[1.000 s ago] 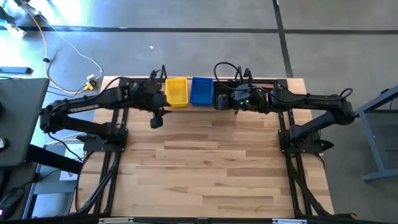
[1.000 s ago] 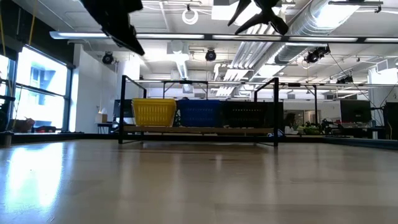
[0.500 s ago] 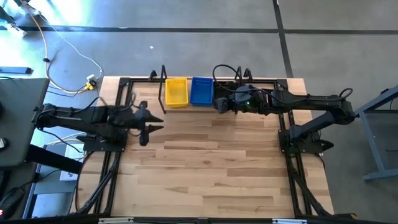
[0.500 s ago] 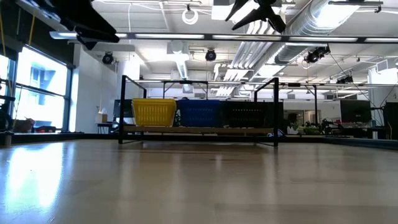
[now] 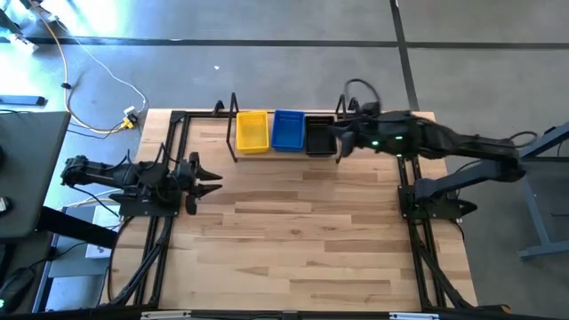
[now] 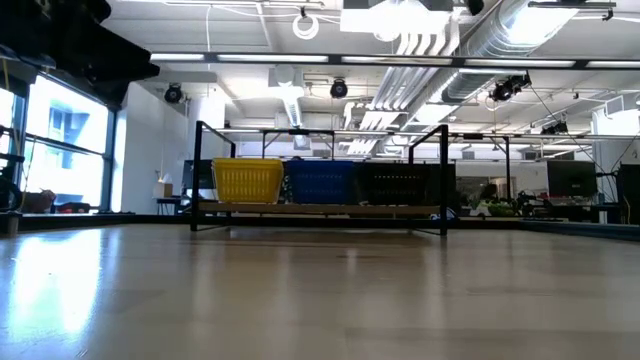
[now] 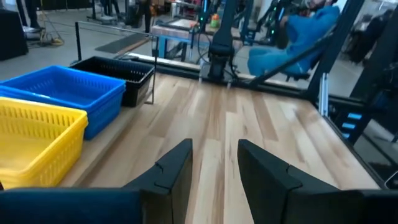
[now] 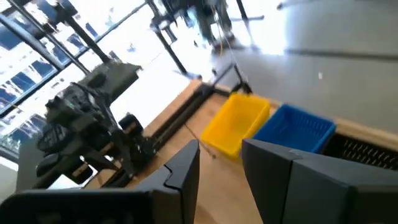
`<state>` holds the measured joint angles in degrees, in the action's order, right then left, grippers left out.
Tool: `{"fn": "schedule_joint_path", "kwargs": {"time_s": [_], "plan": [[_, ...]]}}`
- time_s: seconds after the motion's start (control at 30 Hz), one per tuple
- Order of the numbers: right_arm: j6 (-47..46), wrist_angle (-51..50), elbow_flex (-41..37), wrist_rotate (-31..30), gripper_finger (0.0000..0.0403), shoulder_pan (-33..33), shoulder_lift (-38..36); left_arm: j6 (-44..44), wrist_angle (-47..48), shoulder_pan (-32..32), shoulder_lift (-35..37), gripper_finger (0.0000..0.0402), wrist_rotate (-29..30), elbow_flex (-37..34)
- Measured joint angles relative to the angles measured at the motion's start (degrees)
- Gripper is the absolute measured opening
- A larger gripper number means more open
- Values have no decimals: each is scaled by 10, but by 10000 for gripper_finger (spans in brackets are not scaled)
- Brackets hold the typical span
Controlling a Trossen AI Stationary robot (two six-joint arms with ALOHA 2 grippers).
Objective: Stack baskets on shelf by color
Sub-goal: Return to Home Position
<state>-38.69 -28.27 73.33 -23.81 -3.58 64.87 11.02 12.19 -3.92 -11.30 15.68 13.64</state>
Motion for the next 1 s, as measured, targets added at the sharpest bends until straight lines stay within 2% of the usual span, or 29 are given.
{"fn": "schedule_joint_path", "kwargs": {"time_s": [0.23,0.33,0.53,0.77,1.0], "plan": [[60,1,-76,-64,105,19,-124,24,-12,0,51,117,2,-48],[66,18,-139,-77,105,35,-178,24,-20,0,54,117,2,-57],[120,133,-303,-80,105,55,-281,25,-24,0,54,117,2,-78],[137,243,-487,-34,105,60,-401,23,-23,0,54,117,14,-81],[133,302,-609,82,105,60,-494,23,-22,0,54,117,25,-81]]}}
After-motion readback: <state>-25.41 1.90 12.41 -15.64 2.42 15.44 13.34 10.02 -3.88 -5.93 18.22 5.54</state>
